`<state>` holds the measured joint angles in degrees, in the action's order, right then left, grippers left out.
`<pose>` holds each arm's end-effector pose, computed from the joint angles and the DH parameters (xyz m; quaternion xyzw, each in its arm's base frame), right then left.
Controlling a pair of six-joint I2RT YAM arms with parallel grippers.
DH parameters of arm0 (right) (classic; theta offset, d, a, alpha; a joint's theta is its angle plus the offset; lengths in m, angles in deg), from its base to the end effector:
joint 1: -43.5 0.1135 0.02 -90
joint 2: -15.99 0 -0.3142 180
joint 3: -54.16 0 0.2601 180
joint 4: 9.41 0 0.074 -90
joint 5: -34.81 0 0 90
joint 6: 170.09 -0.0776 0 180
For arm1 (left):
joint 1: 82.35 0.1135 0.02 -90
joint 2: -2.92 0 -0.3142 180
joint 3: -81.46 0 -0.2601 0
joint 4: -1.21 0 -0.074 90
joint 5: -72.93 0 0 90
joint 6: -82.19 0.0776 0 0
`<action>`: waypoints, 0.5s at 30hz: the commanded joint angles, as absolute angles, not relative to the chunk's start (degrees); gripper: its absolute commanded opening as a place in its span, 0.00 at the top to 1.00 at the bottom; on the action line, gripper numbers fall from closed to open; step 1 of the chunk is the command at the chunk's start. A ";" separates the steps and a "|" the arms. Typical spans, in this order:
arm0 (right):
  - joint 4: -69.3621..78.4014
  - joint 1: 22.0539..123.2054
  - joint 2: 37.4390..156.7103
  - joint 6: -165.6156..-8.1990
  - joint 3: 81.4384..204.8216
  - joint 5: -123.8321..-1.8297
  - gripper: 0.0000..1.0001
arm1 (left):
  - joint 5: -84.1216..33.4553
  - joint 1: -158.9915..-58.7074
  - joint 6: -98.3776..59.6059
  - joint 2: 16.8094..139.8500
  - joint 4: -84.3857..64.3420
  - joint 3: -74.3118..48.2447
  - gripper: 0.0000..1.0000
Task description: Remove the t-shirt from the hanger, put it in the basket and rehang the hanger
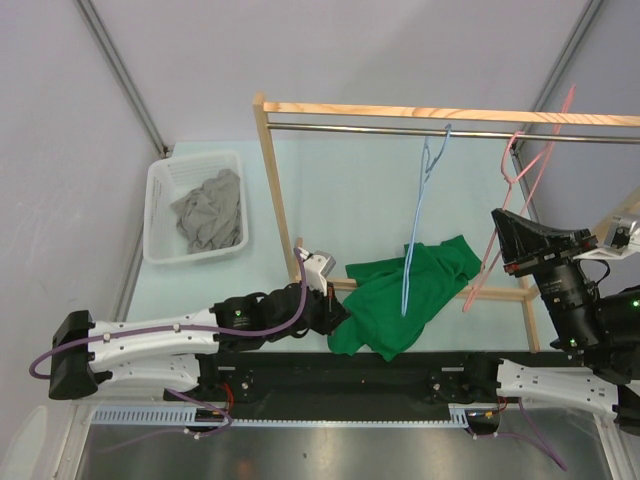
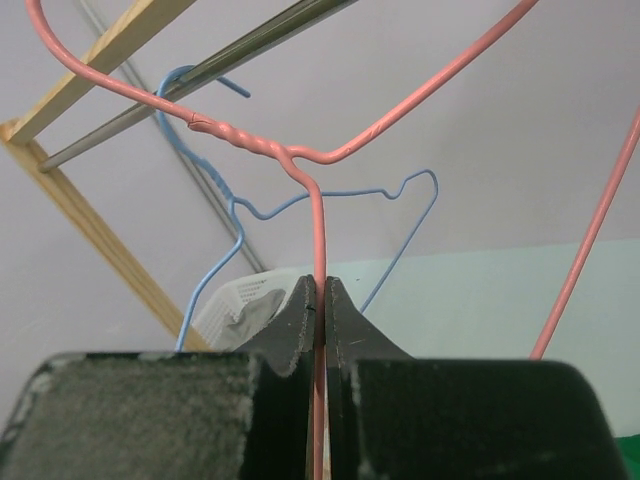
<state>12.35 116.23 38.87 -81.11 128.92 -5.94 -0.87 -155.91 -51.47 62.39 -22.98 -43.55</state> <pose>0.0558 -0.0185 0.5028 0.0269 0.5792 0.3063 0.7549 0.0915 -0.2337 0.2926 0.1503 0.8413 -0.3679 0.3665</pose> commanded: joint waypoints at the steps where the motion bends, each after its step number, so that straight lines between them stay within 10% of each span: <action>1: 6.13 116.98 39.72 -76.40 128.41 0.70 1.00 | -1.34 -155.65 -52.54 61.63 -21.09 -42.84 1.00; 15: 0.94 117.15 43.24 -72.10 127.35 5.72 1.00 | -1.69 -155.65 -52.45 61.46 -21.00 -42.66 1.00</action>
